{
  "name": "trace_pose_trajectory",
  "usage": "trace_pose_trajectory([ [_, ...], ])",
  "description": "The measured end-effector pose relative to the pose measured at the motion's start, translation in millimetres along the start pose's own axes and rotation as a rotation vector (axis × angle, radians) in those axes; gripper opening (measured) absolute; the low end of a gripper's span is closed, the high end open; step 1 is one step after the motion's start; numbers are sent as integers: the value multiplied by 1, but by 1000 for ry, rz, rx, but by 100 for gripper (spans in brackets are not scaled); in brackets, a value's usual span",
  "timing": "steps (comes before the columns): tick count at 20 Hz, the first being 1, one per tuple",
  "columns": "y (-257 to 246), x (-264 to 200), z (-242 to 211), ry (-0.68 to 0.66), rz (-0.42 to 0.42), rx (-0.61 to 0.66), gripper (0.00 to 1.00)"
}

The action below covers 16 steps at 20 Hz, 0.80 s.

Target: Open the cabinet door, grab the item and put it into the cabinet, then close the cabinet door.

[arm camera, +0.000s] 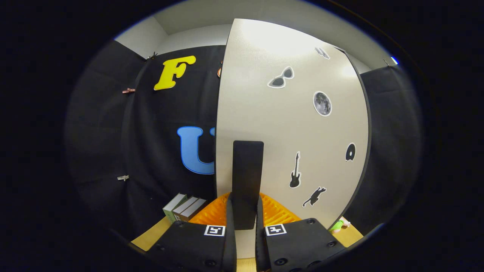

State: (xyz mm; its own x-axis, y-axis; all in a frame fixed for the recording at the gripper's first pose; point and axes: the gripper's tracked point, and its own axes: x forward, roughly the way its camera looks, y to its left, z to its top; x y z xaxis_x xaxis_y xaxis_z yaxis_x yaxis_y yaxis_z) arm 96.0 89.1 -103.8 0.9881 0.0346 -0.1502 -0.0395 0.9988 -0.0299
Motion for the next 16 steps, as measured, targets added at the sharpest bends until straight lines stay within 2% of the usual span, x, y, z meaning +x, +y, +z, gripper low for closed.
trace_pose_trajectory([
  [8,-31,-73,-1,16,44,12,23],
  [16,-70,-133,-1,37,219,13,23],
])
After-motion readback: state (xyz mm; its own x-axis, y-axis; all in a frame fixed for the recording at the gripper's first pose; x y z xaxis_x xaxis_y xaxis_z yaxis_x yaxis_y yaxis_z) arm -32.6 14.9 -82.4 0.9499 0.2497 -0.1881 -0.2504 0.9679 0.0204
